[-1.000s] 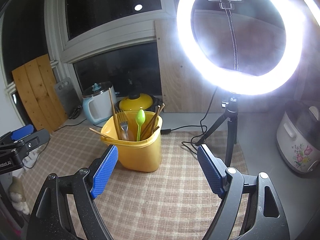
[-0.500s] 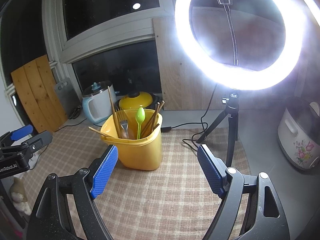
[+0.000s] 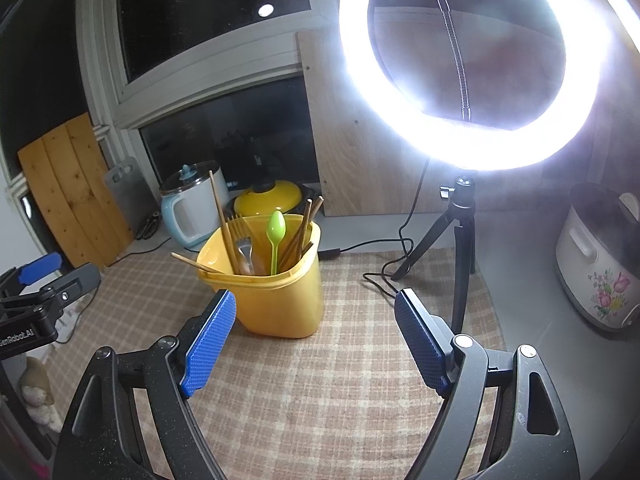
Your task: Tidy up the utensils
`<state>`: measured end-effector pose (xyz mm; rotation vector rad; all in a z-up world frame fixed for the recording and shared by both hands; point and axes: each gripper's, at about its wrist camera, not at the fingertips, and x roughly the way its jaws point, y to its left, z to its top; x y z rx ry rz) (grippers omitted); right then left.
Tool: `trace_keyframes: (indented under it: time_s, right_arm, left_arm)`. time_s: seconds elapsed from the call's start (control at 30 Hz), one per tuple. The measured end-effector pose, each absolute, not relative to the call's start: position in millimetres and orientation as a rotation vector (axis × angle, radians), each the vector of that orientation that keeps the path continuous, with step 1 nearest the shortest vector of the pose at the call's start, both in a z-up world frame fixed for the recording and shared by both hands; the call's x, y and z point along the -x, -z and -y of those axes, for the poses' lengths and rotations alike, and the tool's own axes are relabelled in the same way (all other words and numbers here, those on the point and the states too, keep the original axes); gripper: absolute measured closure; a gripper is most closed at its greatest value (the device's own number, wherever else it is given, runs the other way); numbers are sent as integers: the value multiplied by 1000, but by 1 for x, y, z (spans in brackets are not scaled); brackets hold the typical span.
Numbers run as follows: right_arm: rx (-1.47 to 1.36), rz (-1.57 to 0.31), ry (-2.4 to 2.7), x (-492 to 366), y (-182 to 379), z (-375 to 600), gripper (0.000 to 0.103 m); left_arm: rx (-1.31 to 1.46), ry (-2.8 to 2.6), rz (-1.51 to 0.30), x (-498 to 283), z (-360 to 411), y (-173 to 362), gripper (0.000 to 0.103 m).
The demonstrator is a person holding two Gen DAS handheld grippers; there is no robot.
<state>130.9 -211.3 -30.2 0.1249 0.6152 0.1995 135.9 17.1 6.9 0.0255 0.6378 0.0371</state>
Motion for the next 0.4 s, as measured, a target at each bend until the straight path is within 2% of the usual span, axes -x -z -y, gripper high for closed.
trace_keyframes:
  time_s: [0.4]
  right_arm:
    - [-140, -632, -202, -132, 33, 212, 21]
  left_arm:
    - [-3, -49, -584, -128, -22, -13, 0]
